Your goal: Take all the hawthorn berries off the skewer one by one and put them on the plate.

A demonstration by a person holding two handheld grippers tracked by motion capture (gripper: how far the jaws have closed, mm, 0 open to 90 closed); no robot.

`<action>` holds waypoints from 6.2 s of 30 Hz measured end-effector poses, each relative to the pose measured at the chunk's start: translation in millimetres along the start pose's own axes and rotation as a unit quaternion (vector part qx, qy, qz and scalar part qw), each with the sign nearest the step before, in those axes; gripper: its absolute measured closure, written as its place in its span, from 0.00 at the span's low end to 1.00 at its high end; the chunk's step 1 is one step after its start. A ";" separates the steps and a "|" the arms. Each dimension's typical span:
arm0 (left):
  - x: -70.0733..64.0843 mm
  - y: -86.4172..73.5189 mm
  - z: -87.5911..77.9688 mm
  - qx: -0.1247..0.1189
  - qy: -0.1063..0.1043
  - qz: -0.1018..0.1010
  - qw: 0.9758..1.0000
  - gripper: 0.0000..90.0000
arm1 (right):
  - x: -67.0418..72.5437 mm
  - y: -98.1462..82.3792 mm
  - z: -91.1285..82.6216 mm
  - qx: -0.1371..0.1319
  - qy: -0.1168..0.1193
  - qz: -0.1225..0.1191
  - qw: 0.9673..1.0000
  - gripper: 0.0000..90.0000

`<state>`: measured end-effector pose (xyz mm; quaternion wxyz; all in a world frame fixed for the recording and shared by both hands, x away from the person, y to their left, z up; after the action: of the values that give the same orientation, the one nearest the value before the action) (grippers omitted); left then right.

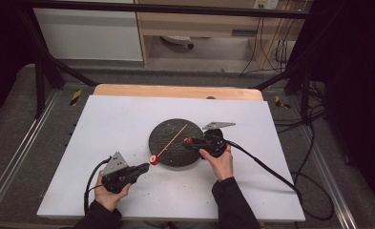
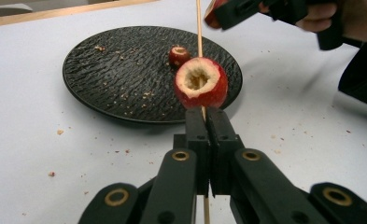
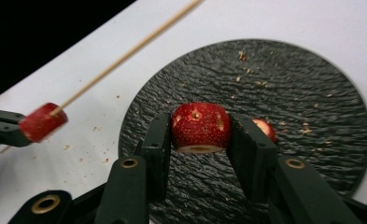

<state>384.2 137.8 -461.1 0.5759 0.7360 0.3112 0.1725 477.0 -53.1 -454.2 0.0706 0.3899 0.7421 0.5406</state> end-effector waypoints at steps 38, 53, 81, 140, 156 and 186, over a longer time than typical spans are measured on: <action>-9.8 0.5 2.6 0.003 -0.009 0.007 1.000 0.98 | 8.7 -25.3 -19.0 0.019 -0.011 -0.035 0.999 0.22; -24.7 -0.9 10.2 0.008 -0.025 0.015 1.000 0.98 | 20.1 -42.9 -45.2 -0.010 0.010 -0.016 1.000 0.06; -67.0 -3.6 38.6 0.021 -0.069 0.037 0.997 0.98 | 54.5 -51.6 -33.7 -0.017 0.099 0.007 0.995 0.27; -53.2 -9.8 12.0 0.019 -0.066 0.049 0.996 0.98 | 35.9 -18.2 -53.6 -0.027 0.099 0.012 0.995 0.67; -43.7 -7.1 5.3 0.010 -0.057 0.048 0.997 0.98 | 15.6 5.5 -58.8 -0.041 0.084 0.030 0.995 0.67; -17.7 -5.7 -2.4 0.005 -0.016 0.026 1.000 0.98 | -18.0 16.0 -52.7 -0.023 0.007 0.009 1.000 0.67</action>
<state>368.0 128.7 -464.0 0.5726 0.7495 0.2832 0.1738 469.7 -102.5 -424.8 0.0694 0.3912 0.7265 0.5606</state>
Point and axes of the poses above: each handheld gripper's, and its own axes: z roughly forward along the jaws, y roughly out of its top, x roughly to its left, the point moved 9 cm from there along z, roughly forward along the jaws, and after that the axes turned 9 degrees about -x, right-handed, at the moved point
